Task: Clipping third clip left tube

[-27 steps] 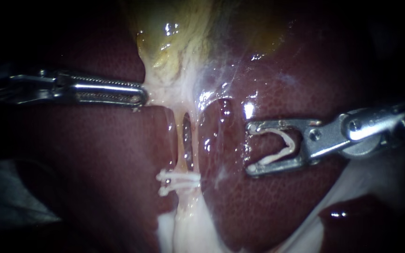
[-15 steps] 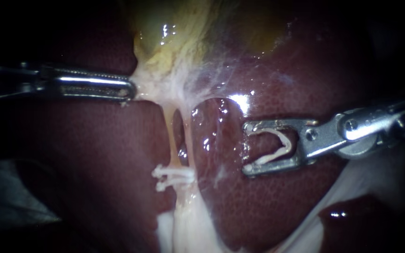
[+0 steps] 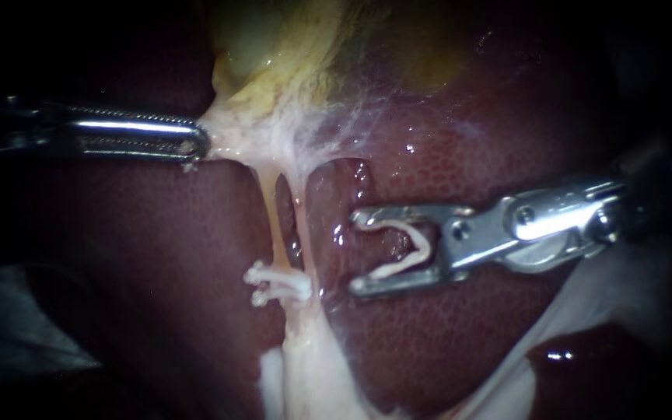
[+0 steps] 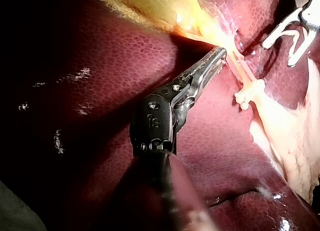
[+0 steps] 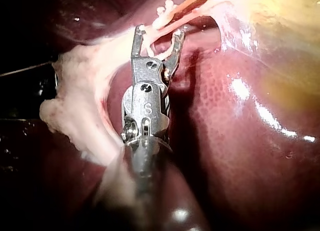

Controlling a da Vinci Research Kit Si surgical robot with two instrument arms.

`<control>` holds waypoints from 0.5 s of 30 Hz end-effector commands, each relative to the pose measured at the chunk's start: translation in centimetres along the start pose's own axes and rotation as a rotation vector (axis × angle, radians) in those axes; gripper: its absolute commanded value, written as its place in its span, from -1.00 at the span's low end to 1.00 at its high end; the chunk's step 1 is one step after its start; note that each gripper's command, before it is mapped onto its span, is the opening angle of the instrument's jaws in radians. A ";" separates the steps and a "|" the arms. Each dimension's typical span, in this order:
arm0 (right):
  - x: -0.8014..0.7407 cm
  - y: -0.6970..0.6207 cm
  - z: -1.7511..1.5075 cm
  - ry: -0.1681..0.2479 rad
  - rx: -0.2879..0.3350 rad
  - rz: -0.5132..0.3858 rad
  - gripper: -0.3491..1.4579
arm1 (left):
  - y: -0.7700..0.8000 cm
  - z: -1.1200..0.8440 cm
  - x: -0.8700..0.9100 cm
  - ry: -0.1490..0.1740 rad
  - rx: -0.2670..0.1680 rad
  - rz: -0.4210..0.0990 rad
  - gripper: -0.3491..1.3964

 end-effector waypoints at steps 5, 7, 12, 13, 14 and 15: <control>0.02 0.10 0.29 0.037 0.012 0.052 -0.06 | 0.00 0.00 0.00 0.000 0.000 0.000 -1.00; 0.02 0.14 0.37 0.043 0.020 0.070 -0.06 | 0.00 0.00 0.00 0.000 0.000 0.000 -1.00; -0.04 0.25 0.54 0.065 0.034 0.111 -0.06 | 0.00 0.00 0.00 0.000 0.000 0.000 -1.00; -0.06 0.27 0.56 0.068 0.036 0.115 -0.06 | 0.00 0.00 0.00 0.000 0.000 0.000 -1.00; -0.09 0.31 0.59 0.071 0.039 0.119 -0.06 | 0.00 0.00 0.00 0.000 0.000 0.000 -1.00; -0.11 0.33 0.61 0.070 0.042 0.124 -0.06 | 0.00 0.00 0.00 0.000 0.000 0.000 -1.00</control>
